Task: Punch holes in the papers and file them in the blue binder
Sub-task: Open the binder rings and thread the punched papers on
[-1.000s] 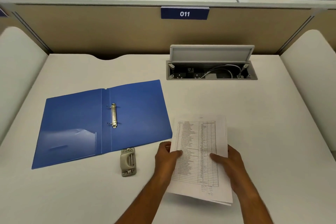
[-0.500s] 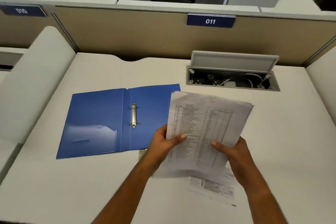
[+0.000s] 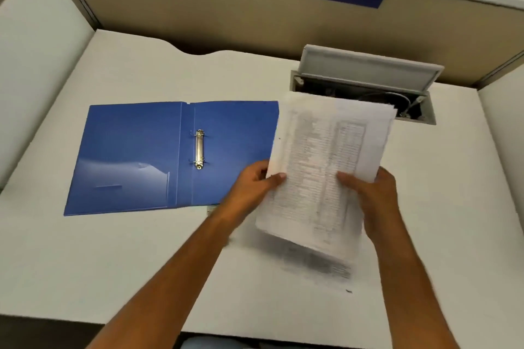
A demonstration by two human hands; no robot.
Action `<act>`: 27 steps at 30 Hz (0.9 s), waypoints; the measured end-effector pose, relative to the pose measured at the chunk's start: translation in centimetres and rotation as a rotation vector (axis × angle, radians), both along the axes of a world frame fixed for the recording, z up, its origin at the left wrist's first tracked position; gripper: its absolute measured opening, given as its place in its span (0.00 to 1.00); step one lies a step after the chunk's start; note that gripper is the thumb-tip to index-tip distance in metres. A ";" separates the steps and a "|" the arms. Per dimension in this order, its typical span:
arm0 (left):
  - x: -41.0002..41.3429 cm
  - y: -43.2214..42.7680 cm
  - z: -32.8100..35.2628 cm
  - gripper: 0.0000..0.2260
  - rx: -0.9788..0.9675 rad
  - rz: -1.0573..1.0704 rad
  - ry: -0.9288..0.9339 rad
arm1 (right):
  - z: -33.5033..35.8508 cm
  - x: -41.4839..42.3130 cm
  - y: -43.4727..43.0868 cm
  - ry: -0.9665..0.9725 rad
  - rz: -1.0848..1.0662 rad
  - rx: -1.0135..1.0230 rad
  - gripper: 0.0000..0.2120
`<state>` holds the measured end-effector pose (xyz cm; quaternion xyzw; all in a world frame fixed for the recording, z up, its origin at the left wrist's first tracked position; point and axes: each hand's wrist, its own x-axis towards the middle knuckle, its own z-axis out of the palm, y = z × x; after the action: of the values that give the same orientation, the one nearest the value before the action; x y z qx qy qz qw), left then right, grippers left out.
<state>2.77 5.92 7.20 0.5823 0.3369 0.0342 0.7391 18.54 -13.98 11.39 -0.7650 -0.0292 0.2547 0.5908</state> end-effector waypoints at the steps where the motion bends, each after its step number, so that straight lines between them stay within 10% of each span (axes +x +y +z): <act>1: 0.3 -1.6 -0.8 0.11 0.020 -0.036 0.055 | -0.7 0.1 -2.3 0.043 -0.031 -0.032 0.23; 7: 1.6 -10.0 -5.4 0.06 0.316 -0.066 0.449 | -6.8 -2.1 -9.8 0.231 -0.144 -0.171 0.20; 16: 3.1 -14.2 -4.1 0.22 0.374 0.092 0.438 | -10.9 -4.0 -9.1 -0.044 -0.256 -0.366 0.13; 27: 4.3 -14.4 -5.8 0.20 0.165 0.214 0.420 | -12.9 -3.6 -10.0 -0.063 -0.247 -0.461 0.13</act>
<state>7.03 -8.45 1.35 0.5960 0.5390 0.0180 0.5949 14.97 -24.01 -1.48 -0.8847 0.1049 0.1568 0.4263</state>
